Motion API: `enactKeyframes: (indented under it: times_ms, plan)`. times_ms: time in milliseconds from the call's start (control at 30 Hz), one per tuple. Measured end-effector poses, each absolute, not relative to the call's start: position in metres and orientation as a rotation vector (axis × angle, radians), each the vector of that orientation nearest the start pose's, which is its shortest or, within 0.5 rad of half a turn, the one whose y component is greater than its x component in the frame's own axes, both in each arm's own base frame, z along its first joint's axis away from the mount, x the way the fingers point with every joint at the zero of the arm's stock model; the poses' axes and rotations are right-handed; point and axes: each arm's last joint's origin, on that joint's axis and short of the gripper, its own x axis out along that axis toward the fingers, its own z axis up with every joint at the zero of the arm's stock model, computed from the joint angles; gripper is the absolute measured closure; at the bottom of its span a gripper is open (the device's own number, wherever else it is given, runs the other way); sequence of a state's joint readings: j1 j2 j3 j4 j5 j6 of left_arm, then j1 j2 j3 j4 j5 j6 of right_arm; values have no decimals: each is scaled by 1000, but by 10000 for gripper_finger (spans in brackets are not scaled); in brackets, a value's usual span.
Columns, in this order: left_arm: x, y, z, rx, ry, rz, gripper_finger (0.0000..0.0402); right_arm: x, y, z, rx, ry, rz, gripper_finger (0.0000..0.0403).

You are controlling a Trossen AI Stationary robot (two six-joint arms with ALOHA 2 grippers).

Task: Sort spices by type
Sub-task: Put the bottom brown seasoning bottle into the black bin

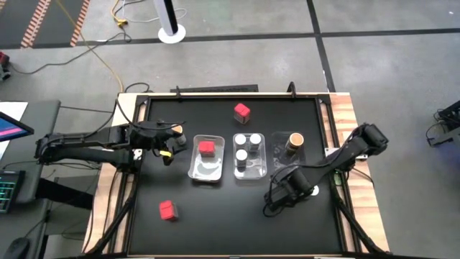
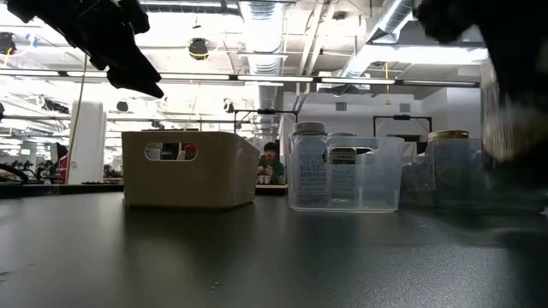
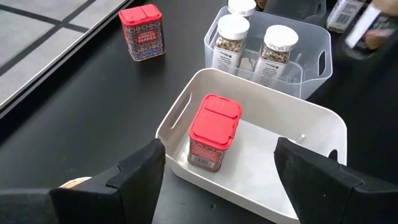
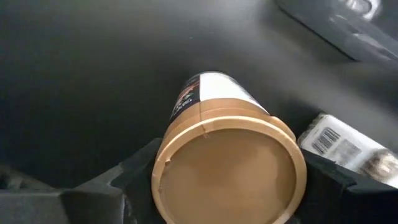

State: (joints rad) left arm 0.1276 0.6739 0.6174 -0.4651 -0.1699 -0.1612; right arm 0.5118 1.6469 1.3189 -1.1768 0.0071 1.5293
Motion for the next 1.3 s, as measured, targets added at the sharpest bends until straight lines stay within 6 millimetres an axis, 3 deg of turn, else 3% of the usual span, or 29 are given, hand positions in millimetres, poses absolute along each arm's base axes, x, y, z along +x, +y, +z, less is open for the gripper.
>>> enactKeyframes:
  times_ms: [100, 300, 467, 567, 767, 967, 1167, 1300]
  plan:
    - [143, 23, 266, -145, 498, 332, 111, 253, 142, 274, 791, 1363, -746, 102]
    - [143, 23, 266, -153, 497, 334, 111, 222, 126, 332, 764, 1256, -648, 102]
    - [143, 23, 266, -154, 497, 334, 111, 184, 103, 358, 717, 1184, -684, 101]
    - [143, 23, 266, -160, 496, 336, 111, 171, 90, 366, 659, 1128, -676, 101]
    - [143, 23, 266, -191, 491, 344, 111, 166, 55, 381, 506, 1057, -560, 101]
    - [143, 23, 266, -186, 492, 343, 111, 176, 21, 385, 178, 1098, -385, 101]
    - [143, 23, 266, -188, 491, 343, 111, 192, -14, 377, 163, 1203, -223, 101]
    - [143, 23, 266, -189, 491, 343, 111, 205, -34, 366, 64, 1275, -147, 101]
